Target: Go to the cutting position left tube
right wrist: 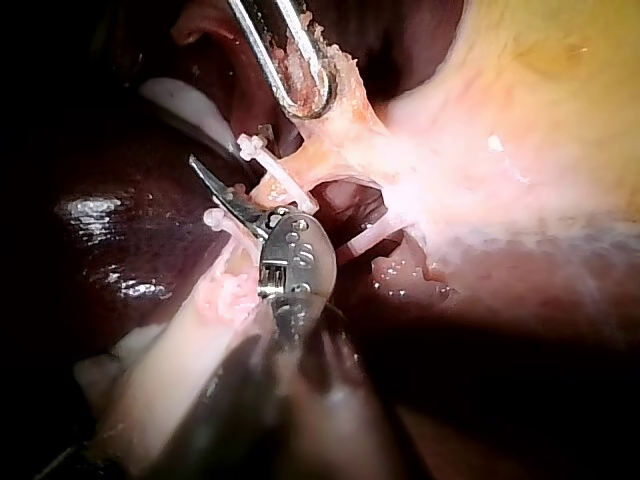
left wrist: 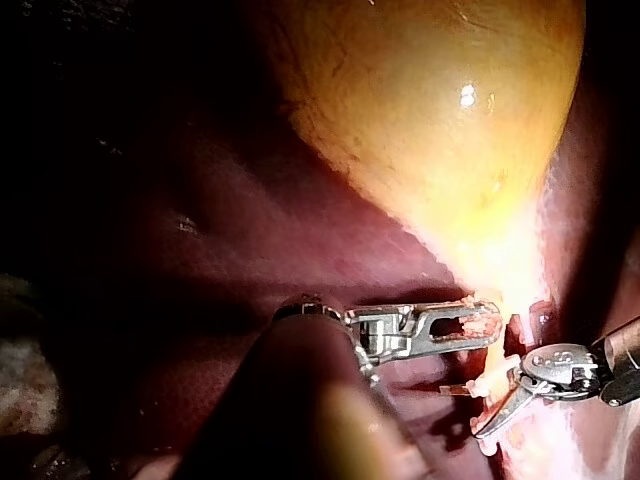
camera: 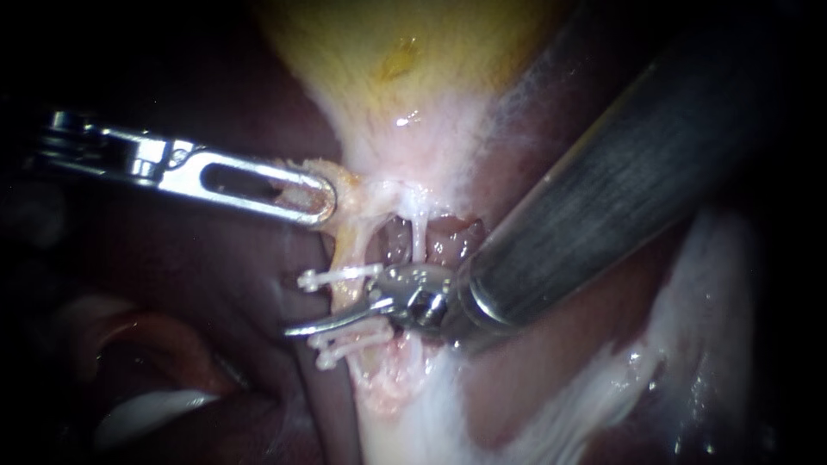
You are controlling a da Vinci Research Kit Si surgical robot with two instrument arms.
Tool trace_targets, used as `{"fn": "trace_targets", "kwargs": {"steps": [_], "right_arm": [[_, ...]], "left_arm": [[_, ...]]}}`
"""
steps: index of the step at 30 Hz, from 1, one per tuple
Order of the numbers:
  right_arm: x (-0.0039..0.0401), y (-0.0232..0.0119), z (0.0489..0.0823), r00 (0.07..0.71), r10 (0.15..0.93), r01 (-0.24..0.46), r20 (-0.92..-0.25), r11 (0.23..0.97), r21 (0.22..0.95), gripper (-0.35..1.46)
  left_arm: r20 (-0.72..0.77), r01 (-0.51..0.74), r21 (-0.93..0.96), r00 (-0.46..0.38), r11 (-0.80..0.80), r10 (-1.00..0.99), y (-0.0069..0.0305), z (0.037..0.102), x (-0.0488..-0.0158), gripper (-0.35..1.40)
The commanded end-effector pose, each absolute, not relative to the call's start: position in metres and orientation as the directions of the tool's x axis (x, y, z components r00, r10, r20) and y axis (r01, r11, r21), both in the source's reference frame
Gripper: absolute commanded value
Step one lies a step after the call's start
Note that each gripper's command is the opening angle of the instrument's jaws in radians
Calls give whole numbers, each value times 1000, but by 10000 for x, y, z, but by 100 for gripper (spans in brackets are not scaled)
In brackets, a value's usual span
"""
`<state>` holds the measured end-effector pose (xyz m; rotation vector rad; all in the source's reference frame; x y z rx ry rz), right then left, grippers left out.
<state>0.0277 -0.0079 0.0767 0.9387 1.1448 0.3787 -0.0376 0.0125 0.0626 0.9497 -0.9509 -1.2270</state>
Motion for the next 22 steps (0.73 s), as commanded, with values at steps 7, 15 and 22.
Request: {"fn": "trace_targets", "kwargs": {"steps": [7, 15, 22], "right_arm": [[281, -78, 768, 394, 693, 196, -604, 579, 792, 143], [282, -78, 768, 391, 694, 196, -604, 579, 792, 143], [280, -78, 768, 391, 694, 197, -604, 578, 792, 143]], "left_arm": [[67, 311, 946, 95, 94, -993, 125, 626, -376, -35], [67, 311, 946, 95, 94, -993, 125, 626, -376, -35], [67, 311, 946, 96, 94, -993, 125, 627, -376, -35]]}}
